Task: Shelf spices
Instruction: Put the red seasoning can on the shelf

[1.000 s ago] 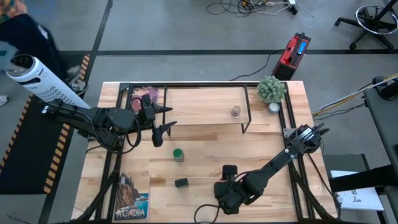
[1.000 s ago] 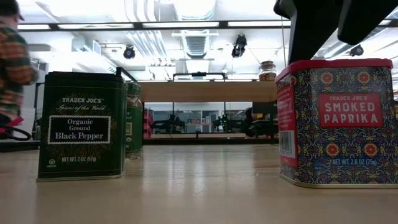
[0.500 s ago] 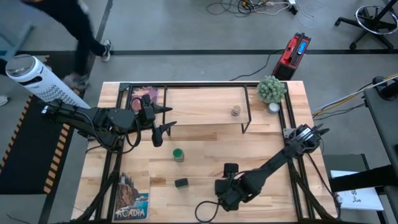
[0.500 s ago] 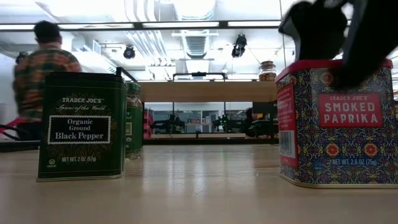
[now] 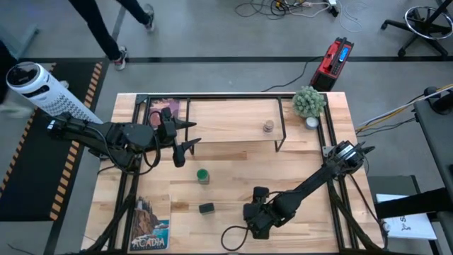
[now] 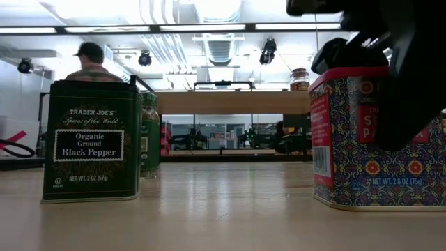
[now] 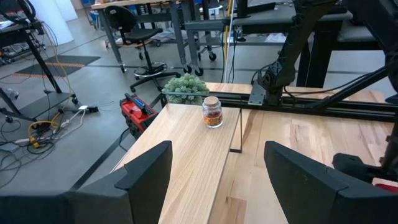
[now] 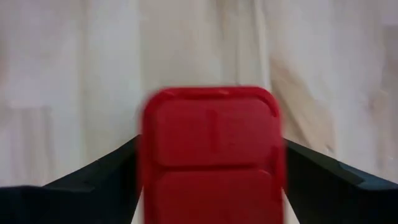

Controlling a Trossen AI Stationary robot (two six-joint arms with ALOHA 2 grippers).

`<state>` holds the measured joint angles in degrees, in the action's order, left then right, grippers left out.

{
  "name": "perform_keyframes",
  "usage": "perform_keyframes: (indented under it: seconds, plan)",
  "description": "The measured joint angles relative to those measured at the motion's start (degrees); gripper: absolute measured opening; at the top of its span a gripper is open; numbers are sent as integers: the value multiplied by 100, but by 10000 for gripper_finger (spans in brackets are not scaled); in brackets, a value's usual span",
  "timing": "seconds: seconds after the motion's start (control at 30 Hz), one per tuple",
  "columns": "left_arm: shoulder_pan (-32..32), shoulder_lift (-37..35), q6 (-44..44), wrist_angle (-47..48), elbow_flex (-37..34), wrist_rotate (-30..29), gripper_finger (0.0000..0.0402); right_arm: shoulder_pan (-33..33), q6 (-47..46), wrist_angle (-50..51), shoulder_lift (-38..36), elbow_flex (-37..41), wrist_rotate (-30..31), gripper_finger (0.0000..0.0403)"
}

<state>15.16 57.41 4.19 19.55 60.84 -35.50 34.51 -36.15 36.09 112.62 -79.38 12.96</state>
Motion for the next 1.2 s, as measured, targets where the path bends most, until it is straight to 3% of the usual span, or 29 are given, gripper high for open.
perform_keyframes:
  seconds: [0.57, 0.9, 1.2]
  plan:
    - [0, 0, 0, 22, 0, 1, 245, -82, 75, -58, 0, 75, 5, 186]
    - [0, 0, 0, 24, 0, 1, 245, -84, 135, -63, 0, 77, 10, 209]
    - [0, 0, 0, 24, 0, 1, 245, -238, 650, -60, -59, -31, 12, 184]
